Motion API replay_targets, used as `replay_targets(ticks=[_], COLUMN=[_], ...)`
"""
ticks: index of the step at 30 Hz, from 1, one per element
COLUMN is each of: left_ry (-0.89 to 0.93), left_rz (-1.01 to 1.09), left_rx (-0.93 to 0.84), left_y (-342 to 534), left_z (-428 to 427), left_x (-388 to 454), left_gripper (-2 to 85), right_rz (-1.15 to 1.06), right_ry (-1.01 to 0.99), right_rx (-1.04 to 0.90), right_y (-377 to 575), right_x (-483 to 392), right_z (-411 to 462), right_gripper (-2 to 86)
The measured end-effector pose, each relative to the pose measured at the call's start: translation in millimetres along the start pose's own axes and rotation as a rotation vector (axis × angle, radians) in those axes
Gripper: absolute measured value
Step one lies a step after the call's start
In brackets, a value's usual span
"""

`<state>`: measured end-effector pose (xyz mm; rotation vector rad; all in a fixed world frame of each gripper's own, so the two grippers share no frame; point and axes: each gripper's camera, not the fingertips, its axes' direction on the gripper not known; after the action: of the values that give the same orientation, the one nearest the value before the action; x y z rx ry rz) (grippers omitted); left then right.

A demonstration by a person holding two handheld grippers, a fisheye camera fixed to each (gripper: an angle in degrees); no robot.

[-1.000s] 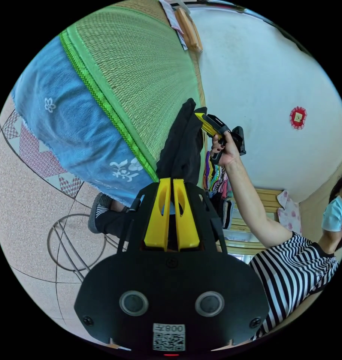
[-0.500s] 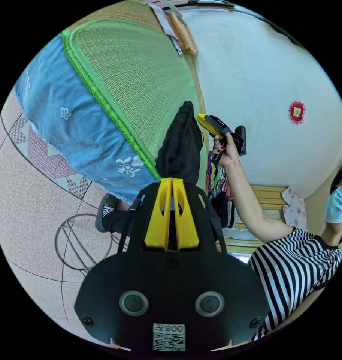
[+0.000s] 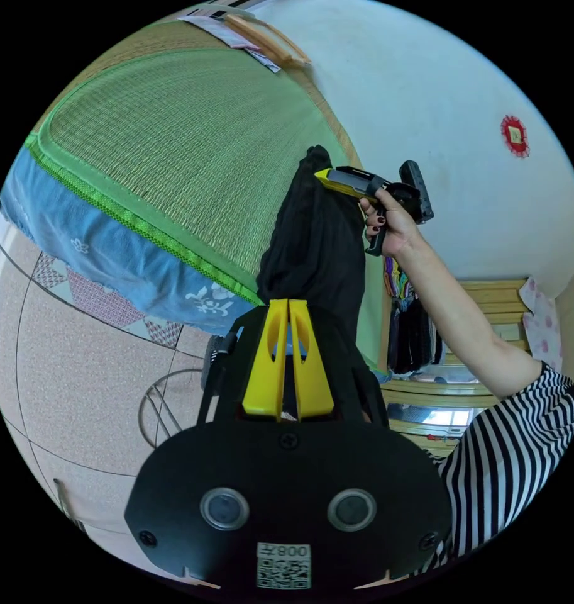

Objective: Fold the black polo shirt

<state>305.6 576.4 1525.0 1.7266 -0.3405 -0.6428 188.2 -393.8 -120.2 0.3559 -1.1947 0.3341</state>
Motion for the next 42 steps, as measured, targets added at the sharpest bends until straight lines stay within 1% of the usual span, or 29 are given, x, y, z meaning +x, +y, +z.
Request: replay_targets(ticks=[7, 11, 14, 16, 23, 26, 28, 30, 33, 36, 42], left_ry=[0.011, -0.036, -0.020, -0.013, -0.014, -0.037, -0.075, -0.180, -0.278, -0.253, -0.225], left_rz=[0.024, 0.041, 0.018, 0.013, 0.073, 0.113, 0.142, 0.198, 0.237, 0.219, 0.206], left_rx=[0.003, -0.024, -0.026, -0.026, -0.009, -0.003, -0.010, -0.017, -0.057, -0.055, -0.066], left_y=[7.4, 10.6, 11.9, 13.3, 23.7, 27.3, 28.2, 29.1, 28.0, 27.2, 33.9], left_z=[2.2, 9.7, 17.5, 20.3, 23.5, 26.0, 29.6, 37.6, 55.4, 61.1, 62.4], left_x=[13.0, 19.6, 15.2, 16.4, 38.0, 49.5, 57.1, 69.4, 76.9, 77.4, 82.5], left_gripper=[0.2, 0.2, 0.1, 0.1, 0.1, 0.1, 0.0, 0.1, 0.1, 0.1, 0.2], right_rz=[-0.037, -0.066, -0.091, -0.086, -0.025, -0.032, -0.045, -0.064, -0.120, -0.151, -0.154], right_ry=[-0.064, -0.137, -0.191, -0.216, -0.277, -0.202, -0.116, -0.032, 0.111, 0.195, 0.213], right_rx=[0.059, 0.103, 0.095, 0.056, 0.010, -0.005, -0.015, -0.022, -0.082, -0.071, -0.070], right_y=[24.0, 58.0, 99.1, 134.5, 227.4, 259.9, 277.9, 287.3, 298.3, 310.6, 324.1], right_x=[5.6, 9.2, 11.7, 16.1, 25.4, 17.0, 7.8, -1.2, -19.6, -33.8, -40.4], right_z=[-30.1, -51.2, -55.7, -51.9, -51.1, -54.9, -54.9, -51.6, -32.1, -22.7, -21.6], right_gripper=[0.0, 0.0, 0.0, 0.0, 0.1, 0.1, 0.1, 0.1, 0.1, 0.2, 0.2])
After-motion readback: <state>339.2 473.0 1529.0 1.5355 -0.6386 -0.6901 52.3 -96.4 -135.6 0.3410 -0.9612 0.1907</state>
